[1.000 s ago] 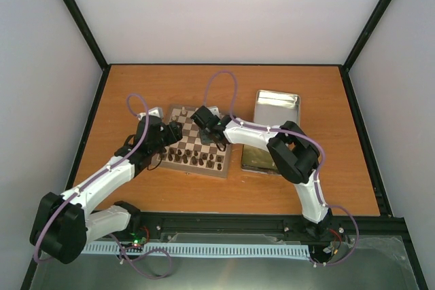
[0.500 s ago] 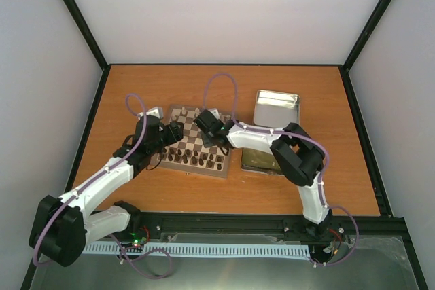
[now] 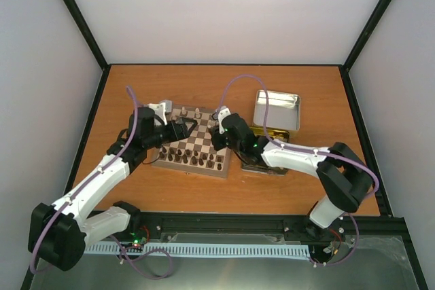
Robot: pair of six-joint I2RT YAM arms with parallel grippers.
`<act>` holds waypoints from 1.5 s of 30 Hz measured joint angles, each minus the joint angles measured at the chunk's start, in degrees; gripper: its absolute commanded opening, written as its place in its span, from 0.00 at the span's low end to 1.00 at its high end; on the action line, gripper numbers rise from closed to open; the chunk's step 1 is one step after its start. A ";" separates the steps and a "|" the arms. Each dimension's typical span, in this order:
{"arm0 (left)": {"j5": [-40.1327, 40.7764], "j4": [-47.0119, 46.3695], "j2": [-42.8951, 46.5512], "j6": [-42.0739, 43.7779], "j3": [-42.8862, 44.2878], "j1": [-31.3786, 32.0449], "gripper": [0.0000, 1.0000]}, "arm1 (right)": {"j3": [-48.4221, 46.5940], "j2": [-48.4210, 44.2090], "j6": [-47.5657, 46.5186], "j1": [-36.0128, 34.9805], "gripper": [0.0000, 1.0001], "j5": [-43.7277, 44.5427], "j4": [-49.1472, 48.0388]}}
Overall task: Set up the chess pieces on the board
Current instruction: Pick up the chess piece from the chessboard, then place the chess piece on the chessboard.
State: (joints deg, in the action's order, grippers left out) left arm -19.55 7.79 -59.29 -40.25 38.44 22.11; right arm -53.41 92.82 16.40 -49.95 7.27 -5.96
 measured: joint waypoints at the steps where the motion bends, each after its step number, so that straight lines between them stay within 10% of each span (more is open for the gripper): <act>1: -1.68 0.02 0.00 0.13 0.72 -0.07 0.85 | 0.57 -0.98 -0.46 0.04 0.18 -1.01 -1.29; 16: -22.75 0.61 -2.49 -0.59 5.88 -0.52 0.58 | 7.30 -14.19 -7.96 0.52 0.18 -17.64 -10.47; 35: -26.38 0.20 -5.73 -1.25 5.99 -0.52 0.08 | 7.10 -14.16 -9.99 0.52 0.19 -22.36 -9.73; 45: -23.63 0.52 -5.66 -0.15 6.03 -0.52 0.03 | 6.62 -14.19 -7.80 0.79 0.62 -19.19 -9.03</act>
State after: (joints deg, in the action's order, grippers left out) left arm -43.18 8.32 -64.95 -40.40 44.47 21.58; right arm -46.78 78.63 8.60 -49.17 -11.92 -14.98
